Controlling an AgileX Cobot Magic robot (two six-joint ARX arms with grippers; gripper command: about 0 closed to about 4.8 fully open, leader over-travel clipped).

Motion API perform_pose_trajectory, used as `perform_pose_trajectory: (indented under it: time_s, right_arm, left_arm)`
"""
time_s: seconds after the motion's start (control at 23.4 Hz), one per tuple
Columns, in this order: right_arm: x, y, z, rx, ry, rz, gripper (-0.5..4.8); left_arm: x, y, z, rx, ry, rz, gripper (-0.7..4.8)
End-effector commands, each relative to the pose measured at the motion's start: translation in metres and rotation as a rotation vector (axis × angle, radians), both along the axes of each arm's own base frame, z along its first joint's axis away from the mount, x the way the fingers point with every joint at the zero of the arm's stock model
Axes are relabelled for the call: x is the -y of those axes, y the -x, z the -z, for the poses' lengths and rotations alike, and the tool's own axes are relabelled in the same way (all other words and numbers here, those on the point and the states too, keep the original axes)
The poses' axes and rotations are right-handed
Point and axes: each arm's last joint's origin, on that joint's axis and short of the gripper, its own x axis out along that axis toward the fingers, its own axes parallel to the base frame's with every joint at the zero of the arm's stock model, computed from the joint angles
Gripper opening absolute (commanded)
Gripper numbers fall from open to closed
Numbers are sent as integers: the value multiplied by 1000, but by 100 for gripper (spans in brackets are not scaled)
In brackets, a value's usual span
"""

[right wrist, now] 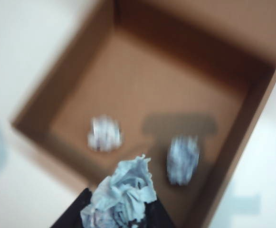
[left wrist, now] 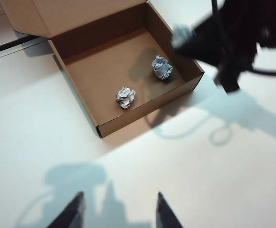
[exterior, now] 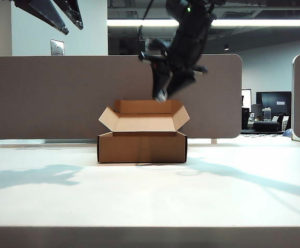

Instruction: Pick up all the paper balls on the table and put them in the paper box.

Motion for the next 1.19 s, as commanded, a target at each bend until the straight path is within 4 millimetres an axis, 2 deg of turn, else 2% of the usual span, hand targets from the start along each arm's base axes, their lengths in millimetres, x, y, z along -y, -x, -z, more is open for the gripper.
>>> perform_pose_trajectory:
  time_s: [0.04,0.13,0.3,0.47,0.64,0.68,0.73,0.77,0.85,1.11,1.15,1.19]
  right_arm:
    - [-4,-8,-1,70,-54,28,166]
    - [-6,-13,4,87,-67,31,172]
    - [-13,-27,29,85,-66,31,420]
    - [-13,-28,29,90,-67,34,431]
    - [-6,-18,0,154,-59,94,431]
    - [-3,-13,-10,167,-60,107,426]
    - [0,-9,-19,176,-59,117,412]
    - [6,2,-37,189,-56,133,370]
    - [14,18,-60,197,-70,148,336]
    - [42,76,-134,326,-155,155,330]
    - [55,102,-156,371,-181,155,323]
    - [60,114,-164,387,-191,155,322]
  left_arm:
    - [1,0,-4,32,10,5,183]
    - [1,0,-5,40,13,5,183]
    - [1,-2,-7,68,25,5,183]
    - [2,-3,-7,76,28,5,182]
    - [2,-2,-5,58,21,5,178]
    - [2,-2,-6,56,24,2,158]
    - [1,-2,-6,52,31,-5,110]
    - [0,2,-9,43,59,-26,-10]
    - [-4,12,-16,62,67,-38,-5]
    - [-23,53,-42,162,59,-77,-5]
    - [-31,72,-46,206,53,-113,-5]
    - [-36,81,-47,226,53,-127,-5]
